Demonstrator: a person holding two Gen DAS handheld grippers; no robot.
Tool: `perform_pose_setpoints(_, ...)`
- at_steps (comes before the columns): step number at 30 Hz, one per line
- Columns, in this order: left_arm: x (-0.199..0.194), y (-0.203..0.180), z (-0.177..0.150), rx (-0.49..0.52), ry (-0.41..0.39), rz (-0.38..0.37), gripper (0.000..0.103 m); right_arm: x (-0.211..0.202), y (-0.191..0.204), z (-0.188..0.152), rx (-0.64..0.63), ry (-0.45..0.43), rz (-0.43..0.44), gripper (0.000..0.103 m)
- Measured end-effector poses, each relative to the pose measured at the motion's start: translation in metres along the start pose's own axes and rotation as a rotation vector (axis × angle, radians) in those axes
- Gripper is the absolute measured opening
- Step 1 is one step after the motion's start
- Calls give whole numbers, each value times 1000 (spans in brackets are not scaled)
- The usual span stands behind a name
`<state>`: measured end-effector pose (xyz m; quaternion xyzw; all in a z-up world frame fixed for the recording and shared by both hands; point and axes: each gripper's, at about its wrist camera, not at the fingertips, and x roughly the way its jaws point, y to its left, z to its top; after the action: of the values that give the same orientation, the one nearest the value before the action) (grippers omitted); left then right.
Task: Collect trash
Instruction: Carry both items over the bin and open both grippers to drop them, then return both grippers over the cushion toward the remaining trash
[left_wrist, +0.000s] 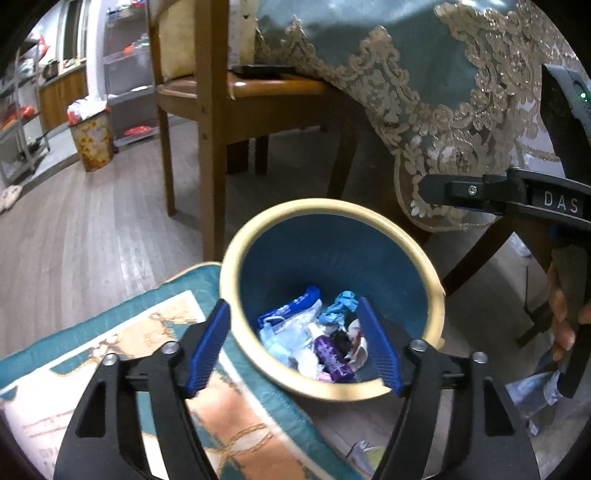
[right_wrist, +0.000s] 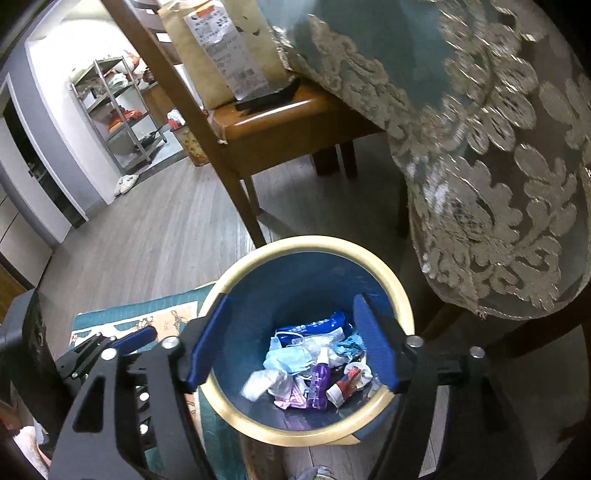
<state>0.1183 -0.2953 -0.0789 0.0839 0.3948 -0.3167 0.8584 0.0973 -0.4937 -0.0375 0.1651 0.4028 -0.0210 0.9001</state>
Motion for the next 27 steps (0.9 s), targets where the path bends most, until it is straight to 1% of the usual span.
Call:
perform_pose_setpoints(1,-4,2,-1,0,-6,8,83,0,2,1,0,-3,5,85)
perform_pose_setpoints(2,-10,5,-1,-1,-13,20,86,-2,5,2,0,-11,13,89)
perform_pose_setpoints(3,-16,8,-2,-4,-19,29,90,-3,9,4,-2,-18,17,95)
perform_pose_setpoints(4,-21,11,-3,-6,-24,36,91,-4,12,5,-5,-24,19,97)
perform_pose_setpoints(11,-59,35,-11,-8,-47,91,91,-4,31,7,-27,-26,17,97)
perform_pose_setpoints(16,-91,57,-17,-33,-61,118,92,-6,51,4,-54,-22,32,97)
perform_pose_setpoints(21,-125,82,-28,-58,-72,156,92,-6,82,0,-104,-20,79,97)
perform_pose_setpoints(27,-163,110,-49,-78,-84,212,92,-3,124,-10,-209,-4,110,97)
